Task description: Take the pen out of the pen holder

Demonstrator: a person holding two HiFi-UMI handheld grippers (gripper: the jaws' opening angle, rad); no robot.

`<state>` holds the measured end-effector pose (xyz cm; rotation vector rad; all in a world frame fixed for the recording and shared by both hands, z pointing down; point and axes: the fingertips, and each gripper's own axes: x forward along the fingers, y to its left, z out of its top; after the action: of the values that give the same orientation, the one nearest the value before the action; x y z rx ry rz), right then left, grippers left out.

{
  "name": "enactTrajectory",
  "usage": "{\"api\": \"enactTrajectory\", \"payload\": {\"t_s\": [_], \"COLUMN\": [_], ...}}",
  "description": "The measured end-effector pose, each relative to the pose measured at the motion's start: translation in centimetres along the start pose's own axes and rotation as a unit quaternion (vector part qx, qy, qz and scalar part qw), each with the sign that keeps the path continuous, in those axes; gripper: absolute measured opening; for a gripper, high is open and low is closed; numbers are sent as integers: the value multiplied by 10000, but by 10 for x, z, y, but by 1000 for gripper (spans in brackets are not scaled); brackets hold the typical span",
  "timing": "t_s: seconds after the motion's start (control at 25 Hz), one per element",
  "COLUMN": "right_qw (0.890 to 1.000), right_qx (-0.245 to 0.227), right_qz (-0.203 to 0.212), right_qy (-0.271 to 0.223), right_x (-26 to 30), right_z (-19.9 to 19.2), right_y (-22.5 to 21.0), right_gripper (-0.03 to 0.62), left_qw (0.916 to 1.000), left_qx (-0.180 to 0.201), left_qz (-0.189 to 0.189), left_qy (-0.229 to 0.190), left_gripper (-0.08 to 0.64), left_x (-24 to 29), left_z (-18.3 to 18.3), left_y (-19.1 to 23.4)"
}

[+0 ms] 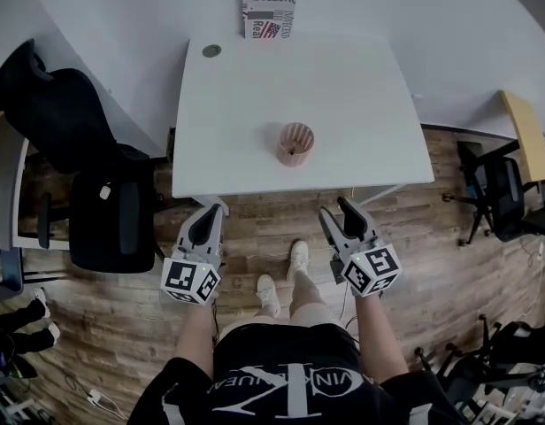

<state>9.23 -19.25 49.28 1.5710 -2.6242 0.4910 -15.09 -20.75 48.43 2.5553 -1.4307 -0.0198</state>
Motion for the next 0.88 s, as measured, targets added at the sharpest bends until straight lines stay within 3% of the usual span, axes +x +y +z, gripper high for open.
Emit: {"api": "enactTrajectory", "payload": {"t_s": [0.52, 0.88], "right_qw": [9982, 9883], "right_qx": [-368, -1204], "right_qz": [481, 909], "right_qy": [51, 216], "right_x": [63, 103], "right_z": [26, 38], "right_y": [-8, 1], "right_gripper": [187, 187], "left_qw": [9999, 9997], "left_qx": [63, -13], "left_qz": [110, 231], "left_qy": [3, 79], "left_gripper": [14, 14], "left_x": [42, 65], "left_z": [13, 7], "left_y": [12, 21]}}
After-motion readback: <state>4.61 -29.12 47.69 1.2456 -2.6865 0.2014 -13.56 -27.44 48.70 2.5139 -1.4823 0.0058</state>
